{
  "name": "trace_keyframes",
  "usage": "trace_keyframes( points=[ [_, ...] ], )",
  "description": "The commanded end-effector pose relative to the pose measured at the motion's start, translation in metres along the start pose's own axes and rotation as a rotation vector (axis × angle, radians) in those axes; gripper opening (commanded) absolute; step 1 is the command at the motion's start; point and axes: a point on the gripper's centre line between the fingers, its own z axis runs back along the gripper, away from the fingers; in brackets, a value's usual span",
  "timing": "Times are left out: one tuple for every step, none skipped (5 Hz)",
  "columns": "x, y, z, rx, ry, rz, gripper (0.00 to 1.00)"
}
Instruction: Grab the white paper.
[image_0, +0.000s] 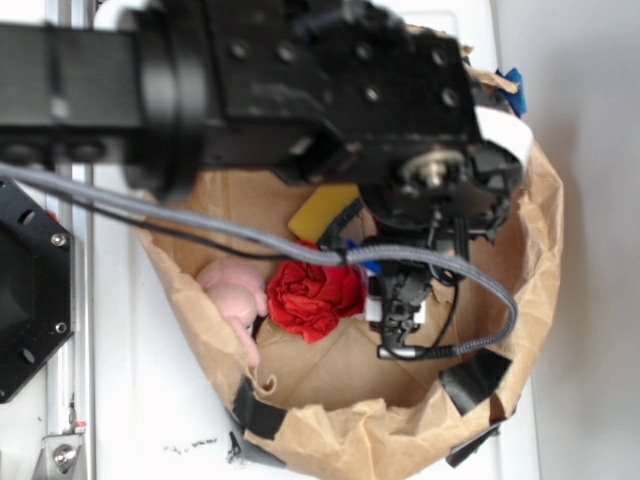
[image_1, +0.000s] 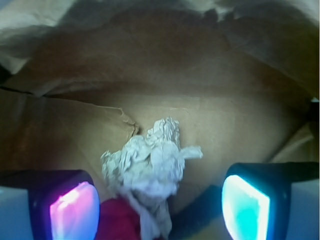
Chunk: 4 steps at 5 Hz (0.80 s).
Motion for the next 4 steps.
trace_keyframes(
  points=[
    [0.006, -0.022, -0.025, -0.100, 0.024, -0.067, 1.00],
    [0.002, -0.026, -0.037, -0.092, 0.051, -0.086, 1.00],
    [0.001, -0.022, -0.042, -0.049, 0.035, -0.068, 0.00],
    [0.002, -0.019, -0.029, -0.032, 0.023, -0.063, 0.00]
  ],
)
